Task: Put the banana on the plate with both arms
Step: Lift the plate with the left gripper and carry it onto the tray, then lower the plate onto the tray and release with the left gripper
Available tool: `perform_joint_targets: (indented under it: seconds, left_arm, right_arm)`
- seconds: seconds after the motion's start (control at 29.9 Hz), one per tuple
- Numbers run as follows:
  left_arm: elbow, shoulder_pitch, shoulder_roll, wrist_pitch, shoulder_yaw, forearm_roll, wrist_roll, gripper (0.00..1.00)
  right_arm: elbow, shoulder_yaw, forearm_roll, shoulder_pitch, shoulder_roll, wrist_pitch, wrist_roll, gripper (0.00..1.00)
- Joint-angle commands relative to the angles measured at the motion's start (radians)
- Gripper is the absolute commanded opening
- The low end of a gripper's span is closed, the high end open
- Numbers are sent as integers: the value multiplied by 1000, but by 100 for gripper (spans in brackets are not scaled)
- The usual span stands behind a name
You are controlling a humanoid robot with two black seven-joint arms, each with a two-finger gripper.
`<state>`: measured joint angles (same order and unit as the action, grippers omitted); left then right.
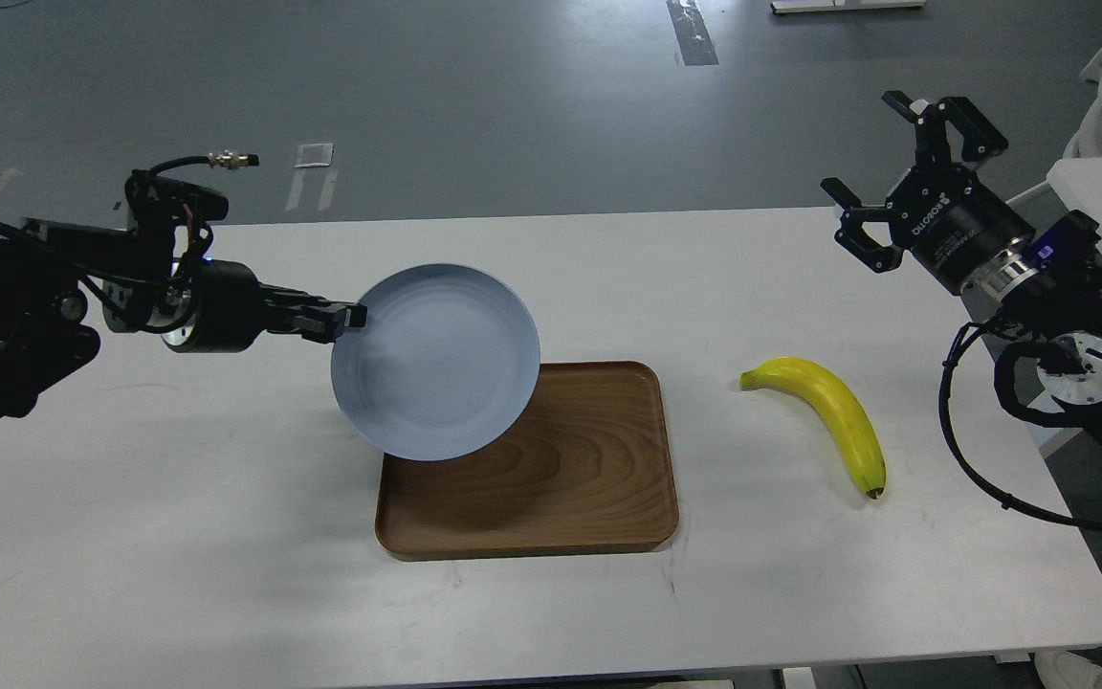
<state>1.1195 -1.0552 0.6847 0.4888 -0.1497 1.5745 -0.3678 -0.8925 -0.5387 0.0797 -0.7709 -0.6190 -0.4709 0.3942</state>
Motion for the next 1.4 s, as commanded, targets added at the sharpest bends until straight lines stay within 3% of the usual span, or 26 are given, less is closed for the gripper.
perform_joint_targets:
  seconds: [0.0, 0.27, 0.57, 1.04, 1.37]
  left_arm:
    - [-3, -19, -59, 0, 45, 1, 12, 0]
    - [-58, -77, -201, 0, 166, 2, 32, 0]
    - [-187, -74, -321, 0, 193, 1, 33, 0]
    - [-302, -68, -410, 0, 193, -10, 38, 0]
    - [-311, -66, -413, 0, 193, -16, 38, 0]
  right_arm:
    - [20, 6, 0, -47, 2, 3, 0, 100]
    - [29, 23, 2, -94, 13, 5, -1, 100]
    - [26, 49, 0, -105, -1, 3, -1, 100]
    - [26, 52, 2, -102, -1, 3, -1, 100]
    - [26, 52, 2, -102, -2, 3, -1, 100]
